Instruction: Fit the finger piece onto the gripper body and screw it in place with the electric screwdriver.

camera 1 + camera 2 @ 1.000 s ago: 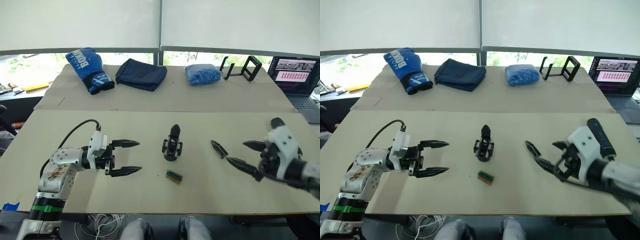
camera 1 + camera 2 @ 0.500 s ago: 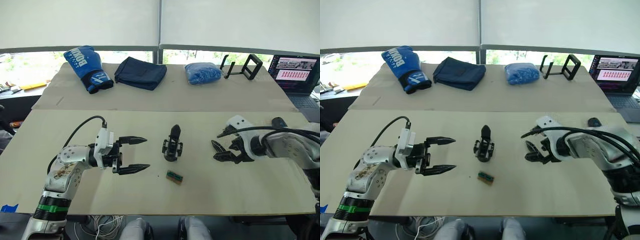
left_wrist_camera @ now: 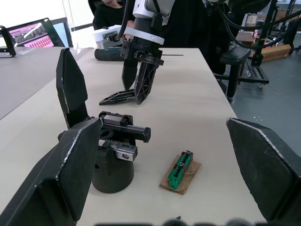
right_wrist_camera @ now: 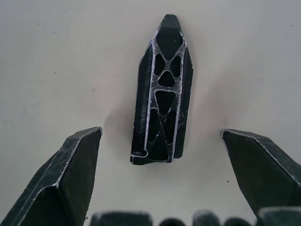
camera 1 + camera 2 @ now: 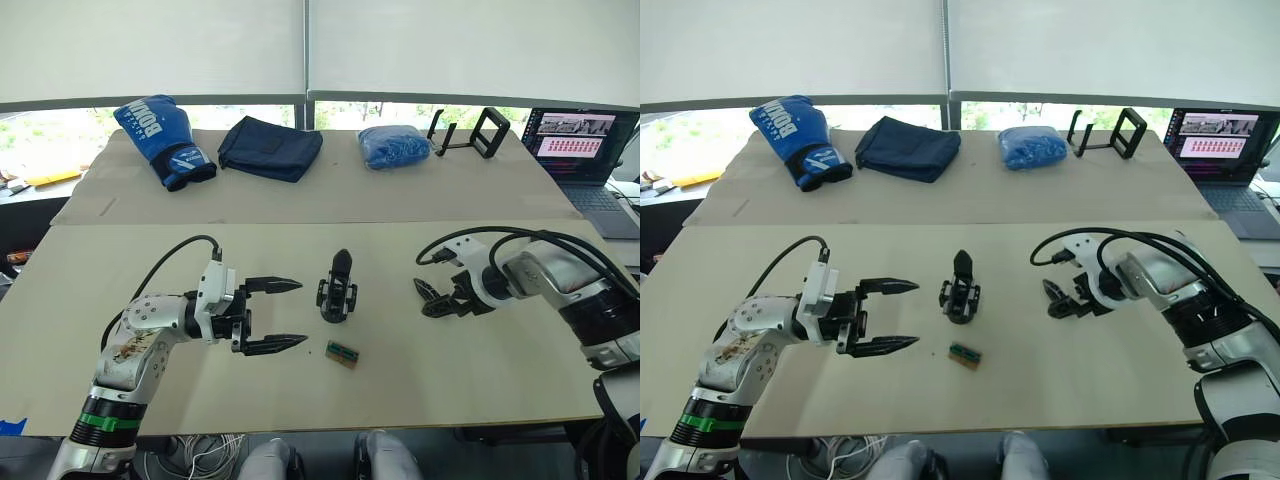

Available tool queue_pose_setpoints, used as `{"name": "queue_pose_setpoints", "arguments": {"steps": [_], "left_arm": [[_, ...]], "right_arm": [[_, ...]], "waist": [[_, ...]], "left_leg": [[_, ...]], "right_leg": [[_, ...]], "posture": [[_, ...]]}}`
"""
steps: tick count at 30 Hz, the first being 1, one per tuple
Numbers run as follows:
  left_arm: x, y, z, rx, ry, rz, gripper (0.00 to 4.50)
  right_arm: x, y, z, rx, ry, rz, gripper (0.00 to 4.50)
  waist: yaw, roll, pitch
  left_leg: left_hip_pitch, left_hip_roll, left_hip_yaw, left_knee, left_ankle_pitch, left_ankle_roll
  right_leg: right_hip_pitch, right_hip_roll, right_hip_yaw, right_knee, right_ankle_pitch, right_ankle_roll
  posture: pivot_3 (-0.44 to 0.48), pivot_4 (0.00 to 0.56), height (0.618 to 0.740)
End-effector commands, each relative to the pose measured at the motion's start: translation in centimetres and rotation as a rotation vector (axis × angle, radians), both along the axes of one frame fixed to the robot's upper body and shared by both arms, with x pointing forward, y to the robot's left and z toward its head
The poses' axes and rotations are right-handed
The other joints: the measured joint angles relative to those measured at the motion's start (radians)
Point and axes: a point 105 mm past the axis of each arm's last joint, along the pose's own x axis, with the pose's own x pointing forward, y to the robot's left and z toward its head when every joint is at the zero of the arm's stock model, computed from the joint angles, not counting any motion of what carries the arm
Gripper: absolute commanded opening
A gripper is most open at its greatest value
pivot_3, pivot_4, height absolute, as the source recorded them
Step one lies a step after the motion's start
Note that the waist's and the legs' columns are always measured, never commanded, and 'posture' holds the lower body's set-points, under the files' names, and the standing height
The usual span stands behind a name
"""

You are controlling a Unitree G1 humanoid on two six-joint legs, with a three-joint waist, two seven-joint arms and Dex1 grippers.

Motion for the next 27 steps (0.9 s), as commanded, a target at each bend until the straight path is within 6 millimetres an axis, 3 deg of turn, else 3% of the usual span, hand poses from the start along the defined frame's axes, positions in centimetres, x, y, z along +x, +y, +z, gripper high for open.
{"name": "queue_pose_setpoints", "arguments": {"steps": [1,4,10,12,16,19,26,27], "left_arm": [[-0.5,-0.4,0.6,-0.01,-0.034,-0.022,4.46],[-0.5,-0.3,0.6,-0.006,-0.032,-0.023,4.5],[-0.4,-0.3,0.6,-0.004,-0.033,-0.022,4.5],[-0.4,-0.2,0.7,-0.004,-0.032,-0.023,4.5],[-0.4,-0.1,0.7,-0.003,-0.031,-0.025,4.5],[-0.3,-0.3,1.1,-0.018,-0.032,-0.02,4.5],[0.0,-0.9,3.3,-0.22,0.066,0.102,4.5],[0.1,-1.0,3.6,-0.247,0.08,0.123,4.5]], "right_arm": [[-0.3,0.0,-0.8,-0.024,0.027,0.016,4.5],[-0.6,0.1,-1.0,-0.026,0.037,0.03,3.69],[-0.8,0.5,-1.2,-0.026,0.04,0.053,1.56],[-1.0,0.5,-1.2,-0.024,0.041,0.057,1.09],[-1.6,0.3,-1.0,-0.025,0.039,0.083,1.1],[-1.4,-0.4,0.2,-0.035,-0.043,0.125,1.1],[-2.1,-1.5,6.2,0.031,-0.311,0.151,1.1],[-2.1,-0.9,7.2,0.05,-0.39,0.175,1.1]], "waist": [[0.0,0.0,0.0],[0.001,0.0,0.0],[0.001,0.0,0.0],[0.001,0.0,0.0],[0.001,0.0,0.0],[0.006,0.0,0.0],[0.007,0.001,0.001],[0.008,0.001,0.001]], "left_leg": [[0.0,0.0,0.0,0.0,0.0,0.0],[0.0,0.0,0.0,0.0,0.0,0.0],[0.0,0.0,-0.001,0.0,0.0,-0.001],[0.0,0.001,-0.001,-0.001,0.0,-0.001],[0.0,0.001,-0.001,-0.001,0.0,-0.001],[-0.001,0.001,-0.001,-0.001,0.0,-0.001],[-0.003,0.0,-0.001,-0.001,0.0,-0.001],[-0.003,0.0,-0.002,-0.001,0.0,-0.001]], "right_leg": [[0.0,0.0,0.0,0.0,0.0,0.0],[0.0,-0.001,0.0,0.0,0.0,0.0],[-0.001,0.0,0.0,0.001,0.0,-0.001],[-0.001,0.0,0.0,0.001,0.0,-0.001],[-0.001,0.0,0.0,0.001,0.0,-0.001],[-0.001,-0.001,-0.001,0.001,0.0,-0.001],[-0.003,-0.002,0.0,0.0,0.0,-0.001],[-0.003,-0.001,0.0,0.001,0.0,-0.001]], "posture": [[0.0,0.15,0.74],[0.0,0.15,0.74],[0.0,0.15,0.74],[0.0,0.15,0.74],[0.0,0.15,0.74],[0.0,0.15,0.74],[0.0,0.15,0.74],[0.0,0.15,0.74]]}}
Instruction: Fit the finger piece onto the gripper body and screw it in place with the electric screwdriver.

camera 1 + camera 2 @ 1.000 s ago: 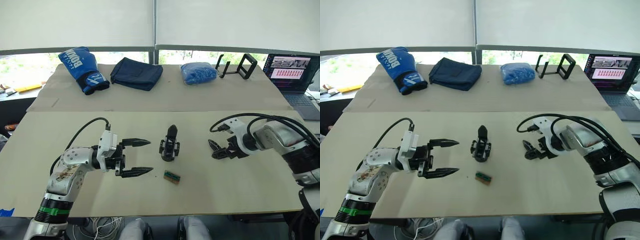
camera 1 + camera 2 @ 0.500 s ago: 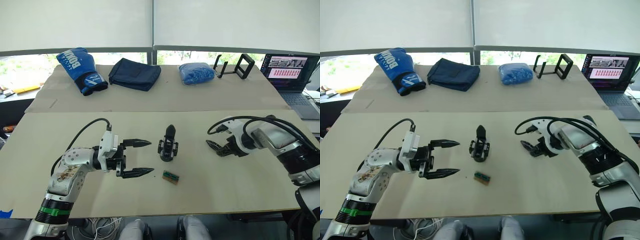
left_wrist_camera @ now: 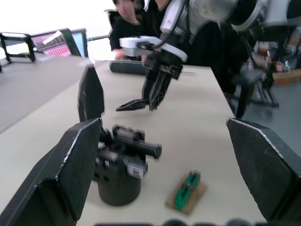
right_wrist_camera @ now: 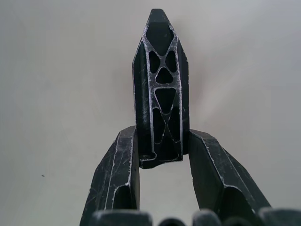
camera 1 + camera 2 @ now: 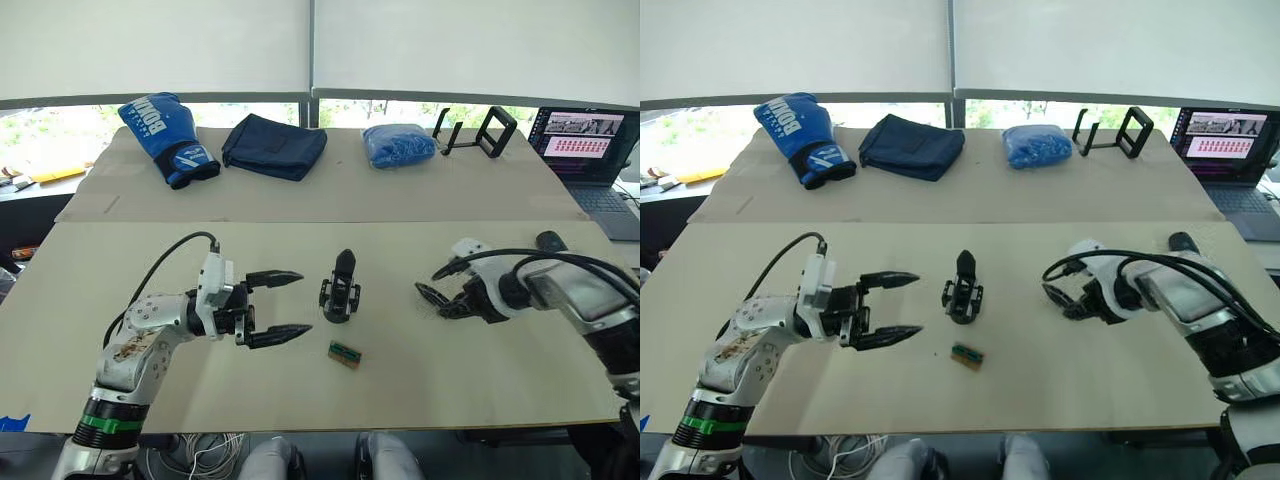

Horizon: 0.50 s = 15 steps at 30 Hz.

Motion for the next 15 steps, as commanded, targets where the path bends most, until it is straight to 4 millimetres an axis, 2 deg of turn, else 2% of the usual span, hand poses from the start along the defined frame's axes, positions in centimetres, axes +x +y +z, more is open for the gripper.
{"name": "queue_pose_setpoints", "arguments": {"steps": [1,3,6,8,11,15], "left_arm": [[0.0,-0.3,1.9,-0.117,0.029,0.063,4.5],[0.5,-0.5,2.9,-0.198,0.087,0.099,4.5],[2.1,-0.7,4.3,-0.308,0.154,0.164,4.5],[3.3,-0.8,5.4,-0.389,0.163,0.218,4.5],[4.6,-1.4,7.0,-0.491,0.173,0.255,4.5],[5.1,-2.8,7.7,-0.492,0.148,0.238,4.5]], "right_arm": [[0.2,1.3,5.4,0.062,-0.303,0.057,1.1],[0.4,2.7,7.6,0.136,-0.474,0.068,1.1],[0.3,4.8,10.3,0.157,-0.737,0.125,1.1],[-0.1,6.6,11.4,0.175,-0.865,0.168,1.1],[-0.7,8.9,12.3,0.219,-0.982,0.201,1.1],[-1.4,10.9,12.4,0.172,-1.082,0.232,1.1]], "waist": [[0.001,0.0,0.0],[-0.002,-0.001,0.0],[-0.002,-0.001,0.0],[0.002,-0.001,0.0],[0.009,-0.001,0.0],[0.008,-0.001,0.0]], "left_leg": [[0.0,0.0,0.0,0.0,0.0,0.0],[0.002,0.001,-0.001,0.0,0.0,0.0],[0.002,0.001,-0.001,0.0,0.001,-0.002],[0.002,0.0,-0.001,0.0,0.001,-0.002],[0.002,-0.001,0.0,0.0,0.001,-0.002],[0.002,-0.002,0.001,0.0,0.001,-0.002]], "right_leg": [[0.0,0.0,0.0,0.0,0.0,0.0],[0.002,0.001,0.0,0.0,0.0,0.0],[0.002,0.002,0.001,0.001,-0.003,0.005],[0.002,0.002,0.001,0.001,-0.003,0.005],[0.003,0.002,0.0,0.001,-0.001,0.002],[0.003,0.003,0.0,0.0,-0.001,0.002]], "posture": [[0.0,0.15,0.74],[0.0,0.15,0.74],[0.0,0.15,0.74],[0.0,0.15,0.74],[0.0,0.15,0.74],[0.0,0.15,0.74]]}}
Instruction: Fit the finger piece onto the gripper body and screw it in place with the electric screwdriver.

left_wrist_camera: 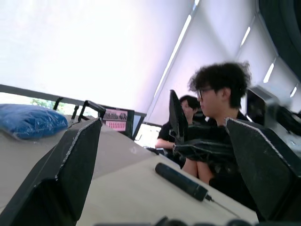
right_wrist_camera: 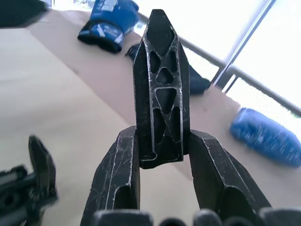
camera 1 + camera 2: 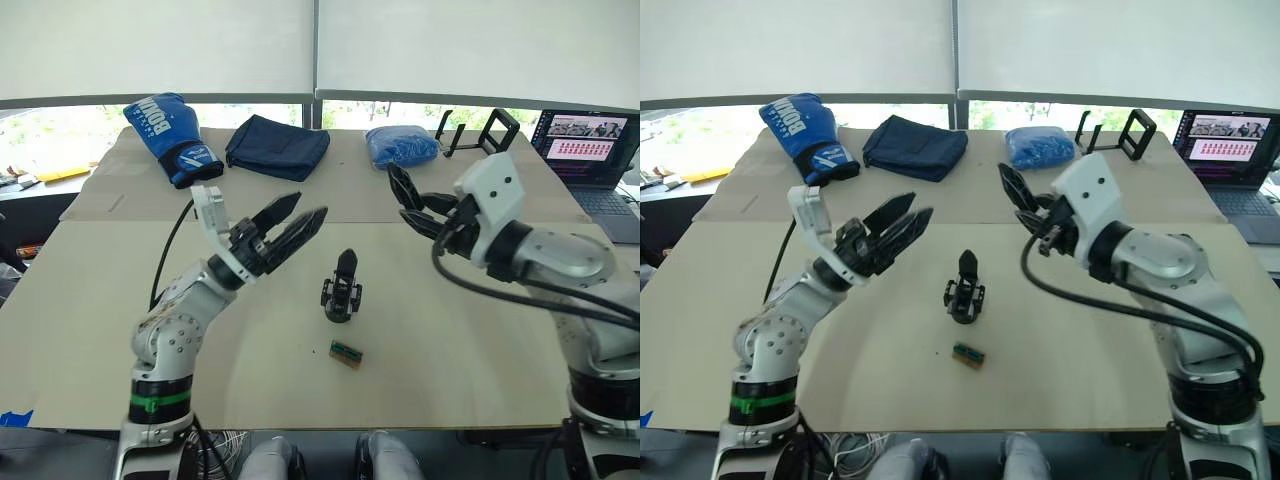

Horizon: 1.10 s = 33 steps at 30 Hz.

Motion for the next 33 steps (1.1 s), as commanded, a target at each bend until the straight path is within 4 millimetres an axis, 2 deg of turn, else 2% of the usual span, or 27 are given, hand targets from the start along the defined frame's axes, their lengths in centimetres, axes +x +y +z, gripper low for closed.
{"name": "queue_pose_setpoints", "arguments": {"steps": [1,8,17,20,25,26,27,28,33], "left_arm": [[0.0,-0.9,1.0,0.002,-0.044,-0.015,4.5],[-0.3,-2.8,1.6,-0.009,-0.11,-0.062,4.5],[-0.3,-3.3,1.7,-0.087,-0.085,-0.049,4.5],[-0.4,-3.2,2.0,-0.119,-0.078,-0.044,3.53],[-0.8,-3.4,1.7,-0.11,-0.074,-0.057,1.14],[-0.9,-3.4,1.6,-0.108,-0.073,-0.059,0.55],[-0.9,-3.5,1.5,-0.107,-0.073,-0.059,0.18],[-1.0,-3.5,1.4,-0.106,-0.073,-0.058,0.02],[-0.9,-3.4,1.9,-0.161,-0.068,-0.043,0.02]], "right_arm": [[-1.2,1.6,1.5,-0.034,-0.153,0.009,1.1],[-1.8,4.1,0.3,-0.091,-0.195,0.087,1.1],[-2.3,5.0,-0.3,-0.094,-0.186,0.12,1.1],[-2.3,5.0,-0.4,-0.096,-0.178,0.123,1.1],[-2.3,5.0,-0.5,-0.099,-0.174,0.121,1.1],[-2.3,4.9,-0.5,-0.1,-0.175,0.118,1.1],[-2.2,4.9,-0.5,-0.1,-0.175,0.116,1.1],[-2.2,4.9,-0.5,-0.1,-0.175,0.114,1.1],[-2.2,4.5,-0.7,-0.108,-0.155,0.1,1.1]], "waist": [[-0.001,0.0,0.0],[-0.008,0.0,0.0],[-0.01,0.0,0.0],[-0.01,0.0,0.0],[-0.01,0.0,0.0],[-0.01,0.0,0.0],[-0.009,0.0,0.0],[-0.01,0.0,0.0],[-0.009,0.0,0.0]], "left_leg": [[0.0,0.0,0.0,0.0,0.0,0.0],[0.001,0.0,0.0,0.0,0.001,-0.001],[0.001,0.0,0.0,0.0,0.001,-0.001],[0.001,0.0,0.0,-0.001,0.001,-0.001],[0.001,0.0,0.0,-0.001,0.001,-0.001],[0.001,0.0,0.0,-0.001,0.001,-0.001],[0.001,0.0,0.0,0.0,0.001,-0.001],[0.0,0.0,0.0,0.0,0.001,-0.001],[0.001,0.0,0.0,0.0,0.001,-0.001]], "right_leg": [[0.0,0.0,0.0,0.0,0.0,0.0],[0.0,0.001,0.0,0.0,-0.002,0.004],[0.0,0.001,0.0,0.0,-0.002,0.003],[0.0,0.001,0.0,0.0,-0.002,0.003],[0.0,0.001,0.0,0.0,-0.002,0.003],[0.0,0.001,0.0,0.0,-0.002,0.003],[0.0,0.001,0.0,0.0,-0.002,0.003],[0.0,0.001,0.0,0.0,-0.002,0.003],[0.0,0.001,0.0,0.0,-0.002,0.002]], "posture": [[0.0,0.15,0.74],[0.0,0.15,0.74],[0.0,0.15,0.74],[0.0,0.15,0.74],[0.0,0.15,0.74],[0.0,0.15,0.74],[0.0,0.15,0.74],[0.0,0.15,0.74],[0.0,0.15,0.74]]}}
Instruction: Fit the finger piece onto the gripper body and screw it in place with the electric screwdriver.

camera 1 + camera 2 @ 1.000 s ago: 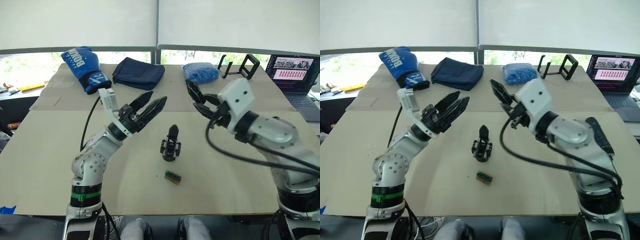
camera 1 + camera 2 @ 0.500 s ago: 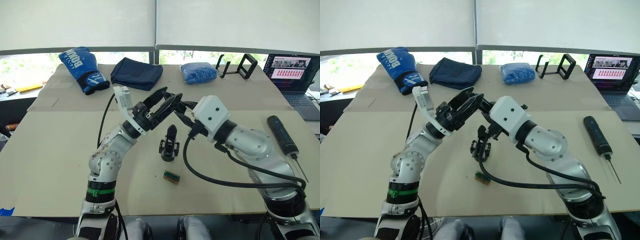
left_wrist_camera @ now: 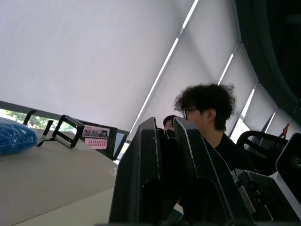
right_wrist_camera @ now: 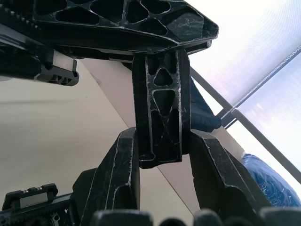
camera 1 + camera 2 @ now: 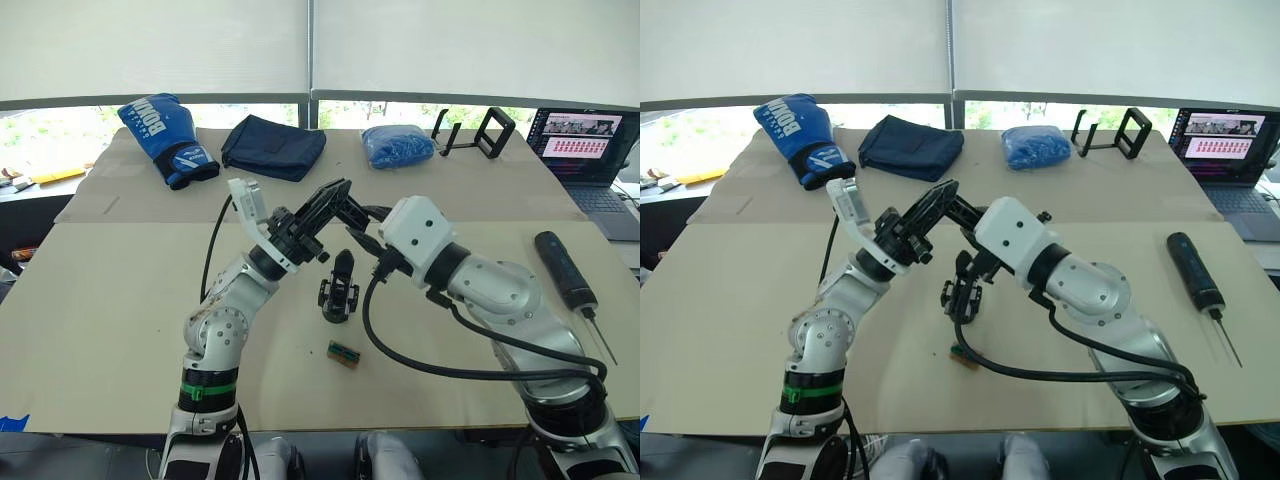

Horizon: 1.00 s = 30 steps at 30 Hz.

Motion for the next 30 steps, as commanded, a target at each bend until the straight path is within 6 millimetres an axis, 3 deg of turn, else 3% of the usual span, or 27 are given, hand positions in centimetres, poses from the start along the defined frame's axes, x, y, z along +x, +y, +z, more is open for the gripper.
{"name": "queue_pose_setpoints", "arguments": {"steps": [1,2,3,7,10,13,16,19,22,27,30], "left_arm": [[-0.8,0.3,1.7,-0.059,-0.06,0.005,0.02],[-0.7,0.4,1.8,-0.068,-0.055,0.011,0.02],[-0.5,0.6,1.9,-0.078,-0.051,0.017,0.02],[0.2,1.6,2.3,-0.115,-0.029,0.035,0.0],[0.3,2.3,2.7,-0.109,-0.024,-0.017,0.0],[0.0,3.0,2.7,-0.056,-0.02,-0.105,0.0],[-0.4,3.6,2.1,0.041,0.034,-0.217,0.0],[-0.5,3.6,1.2,0.142,0.089,-0.28,0.0],[-1.2,3.5,1.0,0.223,0.08,-0.346,0.0],[-3.3,2.6,0.6,0.355,0.097,-0.545,0.0],[-4.1,1.9,0.1,0.419,0.1,-0.621,0.0]], "right_arm": [[-0.6,-0.5,1.1,0.023,-0.027,-0.004,1.1],[-0.6,-0.6,1.2,0.034,-0.023,-0.004,1.1],[-0.7,-0.8,1.3,0.041,-0.018,0.001,2.19],[-0.5,-2.1,2.8,0.046,-0.058,0.008,3.54],[0.2,-4.7,3.6,0.005,-0.059,-0.017,4.44],[0.8,-7.3,4.6,-0.005,-0.03,-0.023,4.44],[0.6,-8.0,5.3,0.123,0.109,0.075,4.44],[-0.7,-7.0,5.4,0.282,0.283,0.233,4.44],[-2.7,-5.7,3.7,0.257,0.484,0.371,4.44],[-4.8,-4.1,0.7,0.186,0.892,0.444,4.44],[-5.6,-2.8,-0.3,0.119,1.021,0.461,4.44]], "waist": [[0.001,0.0,0.0],[0.001,0.0,0.0],[0.001,0.0,0.0],[-0.001,0.0,0.0],[0.002,-0.001,0.0],[0.0,-0.001,0.0],[-0.002,-0.001,0.001],[-0.005,-0.001,0.001],[-0.002,-0.001,0.001],[0.002,-0.002,0.001],[-0.001,-0.002,0.001]], "left_leg": [[0.0,0.0,0.0,0.0,0.0,0.0],[0.0,0.0,0.0,0.0,0.0,0.0],[0.0,0.0,0.0,0.0,0.0,0.0],[0.0,0.0,0.0,0.0,0.0,0.0],[0.0,0.0,0.0,0.0,0.0,0.0],[0.0,0.0,0.0,0.0,0.0,0.001],[0.0,0.0,0.0,0.0,0.0,0.001],[0.002,0.002,0.0,-0.001,0.0,0.0],[0.002,0.002,-0.001,-0.002,0.0,0.0],[0.001,0.0,-0.001,-0.002,0.0,0.0],[0.001,0.0,-0.001,-0.002,0.0,0.0]], "right_leg": [[0.0,0.0,0.0,0.0,0.0,0.0],[0.0,0.0,0.0,0.0,0.0,0.0],[0.0,0.0,0.0,0.0,0.0,0.0],[0.0,0.0,0.0,0.0,0.001,-0.001],[0.0,0.0,0.0,0.0,0.0,-0.001],[0.0,0.0,0.0,-0.001,0.0,-0.001],[0.0,0.001,0.0,-0.001,0.0,-0.001],[0.0,0.002,0.001,0.0,0.001,-0.002],[0.001,0.002,0.001,0.0,0.002,-0.003],[0.0,0.0,0.001,-0.001,0.002,-0.004],[0.0,-0.001,0.001,-0.001,0.002,-0.004]], "posture": [[0.0,0.15,0.74],[0.0,0.15,0.74],[0.0,0.15,0.74],[0.0,0.15,0.74],[0.0,0.15,0.74],[0.0,0.15,0.74],[0.0,0.15,0.74],[0.0,0.15,0.74],[0.0,0.15,0.74],[0.0,0.15,0.74],[0.0,0.15,0.74]]}}
